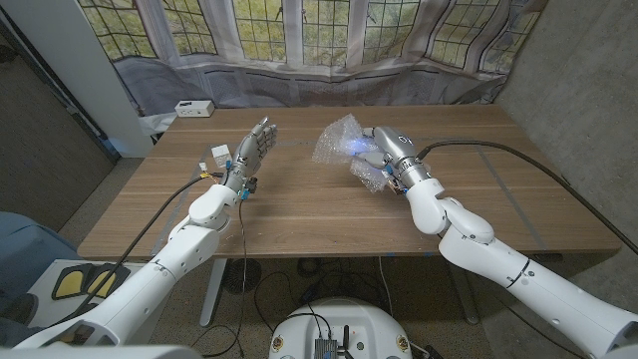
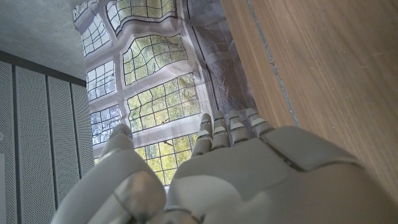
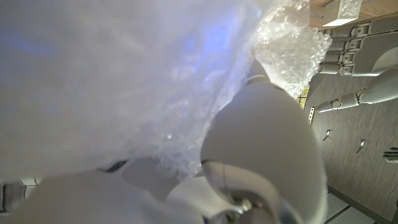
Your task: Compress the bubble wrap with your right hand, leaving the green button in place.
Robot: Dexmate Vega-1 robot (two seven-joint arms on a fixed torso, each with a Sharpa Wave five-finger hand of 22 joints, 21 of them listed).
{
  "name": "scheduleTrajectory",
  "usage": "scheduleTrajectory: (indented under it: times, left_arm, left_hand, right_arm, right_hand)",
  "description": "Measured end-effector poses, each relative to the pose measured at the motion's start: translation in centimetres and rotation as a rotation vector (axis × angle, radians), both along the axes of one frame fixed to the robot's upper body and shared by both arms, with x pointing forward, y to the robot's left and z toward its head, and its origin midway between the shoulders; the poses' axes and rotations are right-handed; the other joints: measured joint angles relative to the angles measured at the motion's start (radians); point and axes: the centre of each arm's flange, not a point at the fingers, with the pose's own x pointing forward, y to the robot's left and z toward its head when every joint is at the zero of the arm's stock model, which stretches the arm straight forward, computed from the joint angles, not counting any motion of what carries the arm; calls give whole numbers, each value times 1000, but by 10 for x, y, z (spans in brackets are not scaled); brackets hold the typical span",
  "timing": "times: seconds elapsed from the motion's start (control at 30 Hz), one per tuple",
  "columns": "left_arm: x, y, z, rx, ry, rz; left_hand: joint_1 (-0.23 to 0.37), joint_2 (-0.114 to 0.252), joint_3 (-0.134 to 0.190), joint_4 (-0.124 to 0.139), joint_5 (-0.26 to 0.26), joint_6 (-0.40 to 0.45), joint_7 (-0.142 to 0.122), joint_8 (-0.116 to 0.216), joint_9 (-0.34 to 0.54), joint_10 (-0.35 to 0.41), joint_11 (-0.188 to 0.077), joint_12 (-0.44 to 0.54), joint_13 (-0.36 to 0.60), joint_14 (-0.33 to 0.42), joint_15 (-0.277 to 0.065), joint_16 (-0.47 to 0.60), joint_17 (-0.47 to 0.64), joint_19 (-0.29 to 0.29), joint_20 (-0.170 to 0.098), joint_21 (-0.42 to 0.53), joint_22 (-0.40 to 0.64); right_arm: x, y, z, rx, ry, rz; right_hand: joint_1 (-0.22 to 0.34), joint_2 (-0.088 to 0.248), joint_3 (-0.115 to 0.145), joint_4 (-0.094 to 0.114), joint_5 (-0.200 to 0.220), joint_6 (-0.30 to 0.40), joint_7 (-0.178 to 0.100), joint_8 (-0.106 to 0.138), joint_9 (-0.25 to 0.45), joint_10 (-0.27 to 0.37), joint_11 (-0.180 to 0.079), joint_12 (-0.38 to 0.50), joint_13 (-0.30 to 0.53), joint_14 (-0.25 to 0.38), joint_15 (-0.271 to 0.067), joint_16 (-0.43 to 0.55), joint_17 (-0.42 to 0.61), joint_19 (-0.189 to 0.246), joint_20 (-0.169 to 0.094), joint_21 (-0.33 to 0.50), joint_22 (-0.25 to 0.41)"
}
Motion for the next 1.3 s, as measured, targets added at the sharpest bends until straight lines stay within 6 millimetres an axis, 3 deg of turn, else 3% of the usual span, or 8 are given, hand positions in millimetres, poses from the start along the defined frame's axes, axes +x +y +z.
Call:
scheduleTrajectory:
  times: [0.03,0.27,0.4,0.53,0.77,1.13,1.3]
  left_arm:
    - [0,0,0,0,0,0]
    - [1,1,0,0,2,-1]
    - [1,1,1,1,1,-1]
    - [1,1,1,2,0,-1]
    - [1,2,2,6,3,0]
    - [1,1,3,10,4,-2]
    - [1,1,3,9,4,-2]
  left_hand:
    - [-1,1,0,0,0,0,0,0,0,0,0,0,0,0,0,0,0,0,0,0,0]
    - [-6,6,0,0,0,0,0,0,0,0,0,0,0,0,0,0,0,0,0,0,0]
    - [-6,6,0,0,0,0,0,0,0,0,0,0,0,0,0,0,0,0,0,0,0]
    - [-6,6,0,0,0,6,-5,0,0,0,0,0,0,0,0,0,0,0,0,0,0]
    - [-6,6,0,0,0,6,-5,0,0,0,0,0,0,0,0,0,0,-5,5,0,0]
    - [-6,6,0,0,0,9,-2,0,0,0,0,0,0,6,6,0,0,-5,5,0,0]
    - [-6,6,0,0,0,9,-2,0,5,0,0,0,0,6,6,0,0,0,10,0,0]
  right_arm:
    - [0,0,0,0,-2,0]
    - [-2,1,-1,7,-14,6]
    - [-3,1,0,11,-21,9]
    - [-3,-1,-1,15,-23,7]
    - [-6,-2,0,16,-28,6]
    - [-7,-2,0,6,-23,-5]
    - [-7,-3,1,-1,-19,-11]
  right_hand:
    - [-4,4,-3,2,0,-8,1,-6,-5,-6,2,-7,-12,-8,0,-16,-15,-43,7,0,-3]
    - [-25,34,-12,10,0,-24,15,-42,-41,-1,24,-38,-74,-53,25,-55,-47,-68,21,0,-28]
    - [-42,25,-12,10,0,-16,22,-72,-75,15,41,-58,-117,-61,34,-91,-86,-82,25,0,-46]
    - [-64,21,-8,13,0,-16,33,-113,-119,17,43,-88,-170,-78,39,-142,-141,-99,32,-5,-67]
    - [-91,6,6,5,0,-29,45,-193,-194,-15,72,-155,-258,-107,64,-217,-215,-123,44,-24,-86]
    - [-94,9,22,-4,0,-36,52,-250,-248,-42,80,-213,-324,-146,68,-250,-241,-160,57,-47,-91]
    - [-84,18,43,-26,2,-42,46,-270,-269,-63,85,-243,-352,-158,70,-250,-241,-167,57,-55,-91]
